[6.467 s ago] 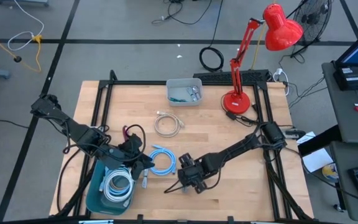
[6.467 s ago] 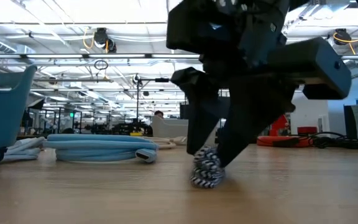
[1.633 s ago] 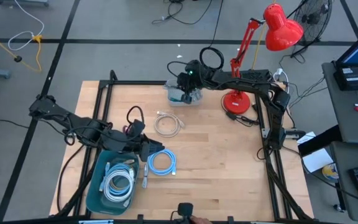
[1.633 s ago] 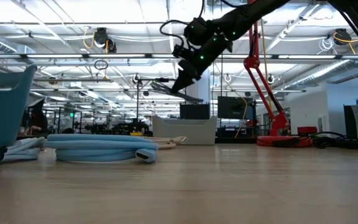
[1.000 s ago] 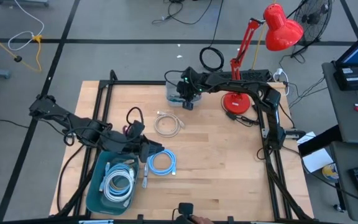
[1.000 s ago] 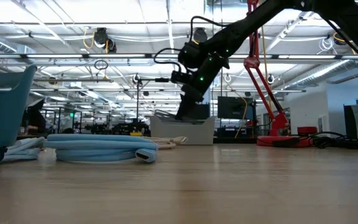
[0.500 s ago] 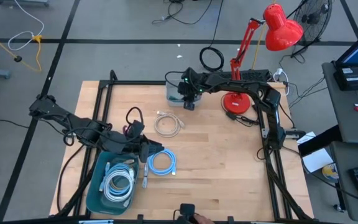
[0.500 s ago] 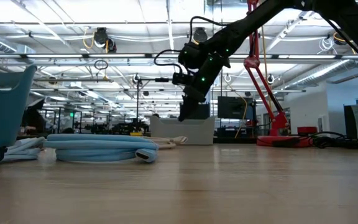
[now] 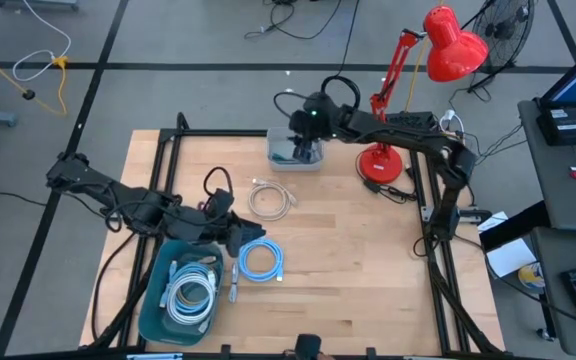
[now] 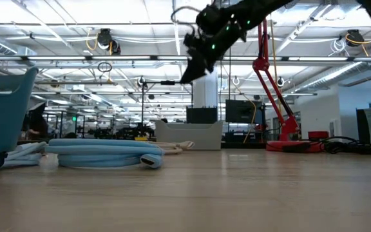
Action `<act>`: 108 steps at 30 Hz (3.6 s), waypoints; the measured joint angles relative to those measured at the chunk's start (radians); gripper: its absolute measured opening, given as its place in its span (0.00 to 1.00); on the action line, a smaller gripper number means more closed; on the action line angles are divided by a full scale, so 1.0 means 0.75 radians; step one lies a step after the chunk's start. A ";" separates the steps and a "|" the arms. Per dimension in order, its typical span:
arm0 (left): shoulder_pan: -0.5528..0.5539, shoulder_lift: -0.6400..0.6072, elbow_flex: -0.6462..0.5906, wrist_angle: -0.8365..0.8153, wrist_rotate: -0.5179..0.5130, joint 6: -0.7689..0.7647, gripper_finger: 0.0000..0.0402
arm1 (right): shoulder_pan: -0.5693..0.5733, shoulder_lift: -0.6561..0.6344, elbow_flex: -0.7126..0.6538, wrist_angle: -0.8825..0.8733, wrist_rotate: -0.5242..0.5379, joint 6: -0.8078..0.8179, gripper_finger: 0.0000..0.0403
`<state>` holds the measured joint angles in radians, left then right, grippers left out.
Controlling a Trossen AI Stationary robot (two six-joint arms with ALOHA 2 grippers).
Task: Pick & Place USB Port
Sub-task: Put the blue HDMI cable into the blue bin
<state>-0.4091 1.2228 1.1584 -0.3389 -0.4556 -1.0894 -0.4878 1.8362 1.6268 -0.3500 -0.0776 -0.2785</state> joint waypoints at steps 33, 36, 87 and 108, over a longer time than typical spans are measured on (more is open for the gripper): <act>0.414 0.000 0.000 -0.396 0.747 0.379 0.40 | 0.618 -0.388 -0.037 -0.197 -0.003 0.679 0.35; 0.433 0.000 0.000 -0.495 0.742 0.481 0.40 | 0.675 -0.388 -0.073 -0.187 -0.001 0.710 0.34; 0.383 0.874 0.343 -0.680 0.677 1.626 0.40 | 1.245 -1.130 -1.089 -0.335 0.279 1.865 0.32; 0.399 1.106 0.380 -0.778 0.771 1.797 0.40 | 1.398 -1.247 -1.153 -0.287 0.284 1.851 0.32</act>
<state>-0.1100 2.0525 1.4432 -0.9221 0.1227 0.2582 0.5610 0.9012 0.7620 -0.5651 0.1353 1.1099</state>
